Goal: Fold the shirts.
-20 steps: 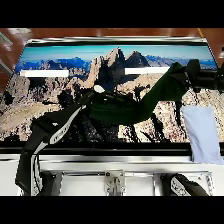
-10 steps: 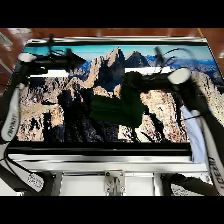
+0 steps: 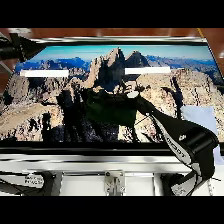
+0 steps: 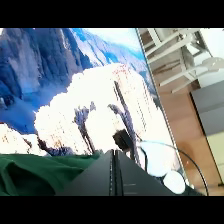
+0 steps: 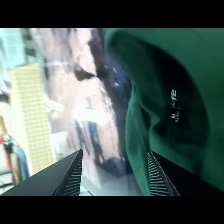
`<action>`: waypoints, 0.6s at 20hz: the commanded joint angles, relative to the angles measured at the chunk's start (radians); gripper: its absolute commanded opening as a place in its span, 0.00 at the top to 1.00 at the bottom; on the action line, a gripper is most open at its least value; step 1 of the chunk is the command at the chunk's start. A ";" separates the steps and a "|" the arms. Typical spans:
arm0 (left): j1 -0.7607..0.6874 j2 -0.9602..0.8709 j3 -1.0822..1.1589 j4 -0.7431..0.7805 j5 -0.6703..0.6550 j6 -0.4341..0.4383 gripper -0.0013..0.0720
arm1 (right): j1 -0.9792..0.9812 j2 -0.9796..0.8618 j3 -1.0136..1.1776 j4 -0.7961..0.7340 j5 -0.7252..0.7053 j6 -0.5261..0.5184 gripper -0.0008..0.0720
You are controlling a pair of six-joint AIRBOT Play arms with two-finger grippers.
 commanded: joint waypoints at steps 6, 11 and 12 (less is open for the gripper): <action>-0.037 0.017 -0.001 0.003 -0.026 0.018 0.94 | -0.280 0.133 0.000 -0.619 0.511 0.233 0.25; -0.037 0.017 -0.001 0.003 -0.026 0.018 0.94 | -0.404 0.134 -0.008 -0.916 0.620 0.402 0.06; -0.037 0.017 -0.001 0.003 -0.026 0.018 0.94 | -0.401 0.107 -0.008 -0.882 0.593 0.399 0.06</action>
